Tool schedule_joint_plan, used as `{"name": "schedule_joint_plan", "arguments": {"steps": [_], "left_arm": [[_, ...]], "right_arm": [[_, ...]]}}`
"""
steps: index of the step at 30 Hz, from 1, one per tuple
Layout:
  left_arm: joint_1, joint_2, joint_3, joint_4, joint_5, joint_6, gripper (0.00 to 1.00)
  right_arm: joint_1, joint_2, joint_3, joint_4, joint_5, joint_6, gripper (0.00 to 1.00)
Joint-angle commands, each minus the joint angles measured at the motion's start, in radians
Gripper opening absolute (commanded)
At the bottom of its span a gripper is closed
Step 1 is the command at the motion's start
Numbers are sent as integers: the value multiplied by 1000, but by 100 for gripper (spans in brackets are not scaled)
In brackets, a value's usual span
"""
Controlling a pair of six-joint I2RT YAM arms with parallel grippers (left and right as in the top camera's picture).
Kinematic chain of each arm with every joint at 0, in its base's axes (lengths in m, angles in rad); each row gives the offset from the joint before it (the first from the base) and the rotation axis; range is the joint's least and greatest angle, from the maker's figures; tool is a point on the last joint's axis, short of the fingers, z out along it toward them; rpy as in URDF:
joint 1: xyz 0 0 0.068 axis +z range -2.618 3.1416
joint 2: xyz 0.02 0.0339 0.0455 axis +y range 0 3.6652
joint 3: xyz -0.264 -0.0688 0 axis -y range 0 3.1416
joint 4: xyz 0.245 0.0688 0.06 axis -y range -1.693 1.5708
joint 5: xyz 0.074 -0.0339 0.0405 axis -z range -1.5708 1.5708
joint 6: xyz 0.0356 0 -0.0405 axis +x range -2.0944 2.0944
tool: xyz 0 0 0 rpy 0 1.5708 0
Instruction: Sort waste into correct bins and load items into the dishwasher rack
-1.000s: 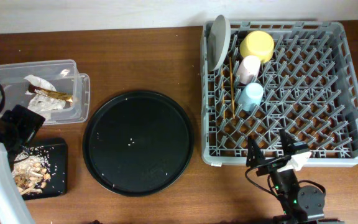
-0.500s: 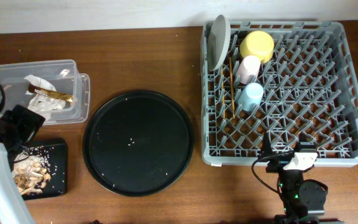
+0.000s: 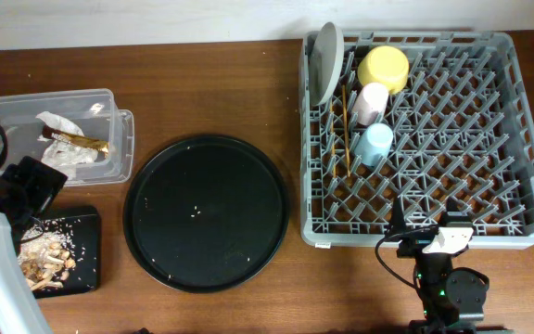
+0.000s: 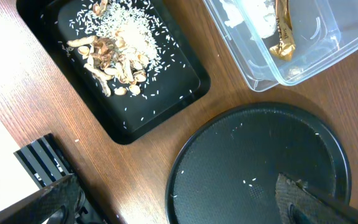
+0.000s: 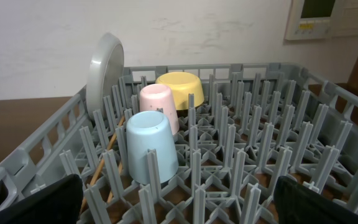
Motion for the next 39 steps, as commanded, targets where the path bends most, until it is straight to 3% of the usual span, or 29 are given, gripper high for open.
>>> {"name": "schedule_joint_plan", "arguments": {"steps": [1,7,9,11,14,16,20,24,27,29,32,34,39], "left_arm": [[4,0,3,0,-4,1,99],[3,1,-1,-90,-11,16,99],[-37,-65,-97,-55,-13,16,99],[-120,-169,-266,120,-11,31,99],[-340,-399,-653,566,3,149,99],[-435,-552,-904,853,-31,160,99],[-466,-739,-1260,1041,-31,160,99],[-466,-887,-1443,1239,-31,175,99],[-466,-1189,-1602,1366,-5,176,99],[-468,-1336,-1666,1493,85,284,99],[-479,-1381,-1669,1565,101,453,99],[-479,-1381,-1669,1486,101,567,99],[-479,-1381,-1669,1467,105,653,99]], "right_arm": [[-8,-8,-20,0,2,-10,98],[-8,-8,-20,0,2,-10,98],[-8,-8,-20,0,2,-10,98],[-8,-8,-20,0,2,-10,98],[-8,-8,-20,1,2,-10,98],[-8,-8,-20,0,2,-10,98],[-8,-8,-20,0,2,-10,98],[-8,-8,-20,1,2,-10,98],[-8,-8,-20,1,2,-10,98],[-8,-8,-20,1,2,-10,98],[-8,-8,-20,0,2,-10,98],[-8,-8,-20,1,2,-10,98],[-8,-8,-20,1,2,-10,98]]}}
